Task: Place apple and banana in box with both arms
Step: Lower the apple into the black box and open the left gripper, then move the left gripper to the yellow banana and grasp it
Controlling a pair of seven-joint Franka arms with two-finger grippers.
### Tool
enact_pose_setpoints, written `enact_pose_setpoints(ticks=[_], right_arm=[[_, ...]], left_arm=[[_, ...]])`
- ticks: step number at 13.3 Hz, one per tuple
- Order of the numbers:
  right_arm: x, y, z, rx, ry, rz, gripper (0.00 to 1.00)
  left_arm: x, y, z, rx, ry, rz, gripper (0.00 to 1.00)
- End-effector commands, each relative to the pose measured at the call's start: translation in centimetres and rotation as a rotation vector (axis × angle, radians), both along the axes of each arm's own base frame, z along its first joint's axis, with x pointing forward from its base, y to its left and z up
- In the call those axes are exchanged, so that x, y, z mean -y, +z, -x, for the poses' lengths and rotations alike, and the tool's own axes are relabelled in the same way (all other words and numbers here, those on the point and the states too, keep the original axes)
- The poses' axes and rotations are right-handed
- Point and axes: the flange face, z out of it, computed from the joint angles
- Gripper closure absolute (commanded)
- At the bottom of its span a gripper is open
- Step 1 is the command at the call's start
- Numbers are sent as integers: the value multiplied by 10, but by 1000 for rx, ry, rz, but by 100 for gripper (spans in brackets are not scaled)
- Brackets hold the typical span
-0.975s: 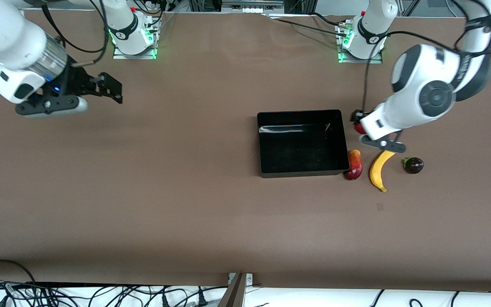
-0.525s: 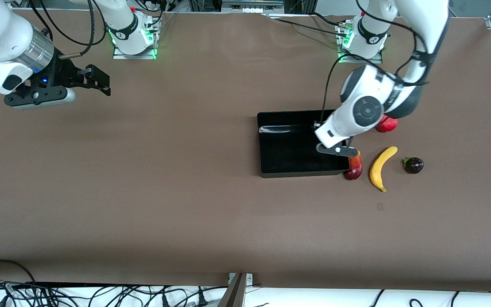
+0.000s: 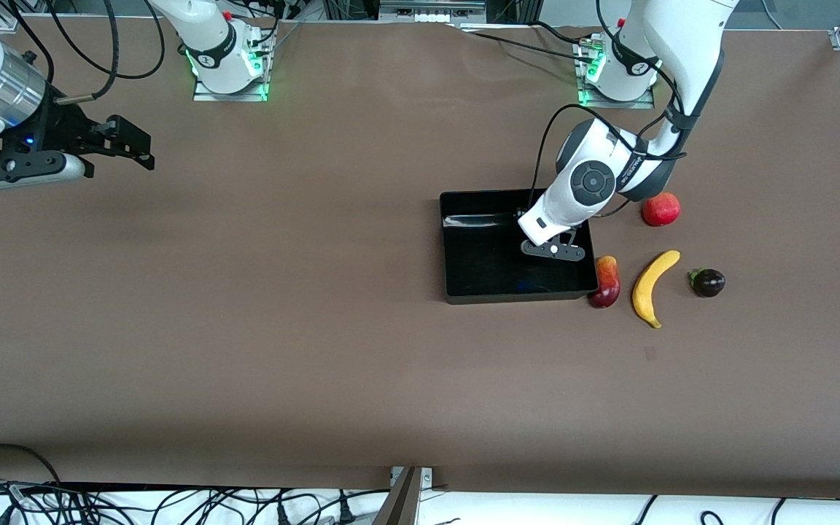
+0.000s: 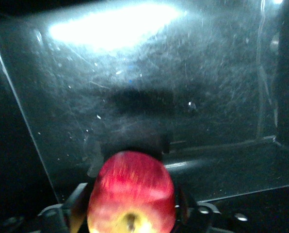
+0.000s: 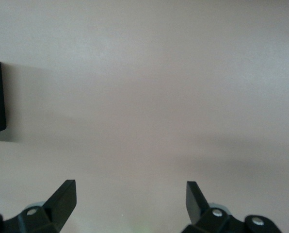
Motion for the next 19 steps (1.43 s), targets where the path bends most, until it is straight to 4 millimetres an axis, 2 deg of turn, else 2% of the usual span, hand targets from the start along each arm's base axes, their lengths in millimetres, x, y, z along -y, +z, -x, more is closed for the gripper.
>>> enact_pose_setpoints(ticks=[1,2,3,4,6,7,10,11,12,13,16,18,19], right_arm=[[1,8,9,28,14,19,0],[1,9,7,34,7,20,0],[2,8,4,45,5,24,0],[4,10,-1,76,12,33,0],[5,13,-3,85,4,38,0],[6,11,-5,86,3,39,0],[8,6,-9,85,-8,56,0],[8,6,-10,84,-14,50,0],[8,6,-12,90,-18,51,0],[8,4,-13,89,-17,52,0],[6,8,-17,124,-14,48,0],[6,7,-20,136,-16,48,0],[4,6,-22,150,-11,45,0]], left_arm=[[-11,56,-20,-9,28,-20,0],[-32,85,-41,-64,39,-34,0],[-60,112,-66,-103,16,-24,0],[-86,131,-83,-113,-19,-2,0],[-144,135,-101,-97,-131,-21,0],[-171,123,-107,-97,-209,-56,0],[-219,79,-125,-42,-394,-43,0],[-232,60,-129,-30,-451,-16,0],[-242,38,-128,-27,-497,5,0],[-251,27,-125,3,-537,17,0],[-250,-10,-101,53,-594,33,1],[-247,-20,-95,50,-599,39,53],[-247,-25,-94,43,-598,42,72]])
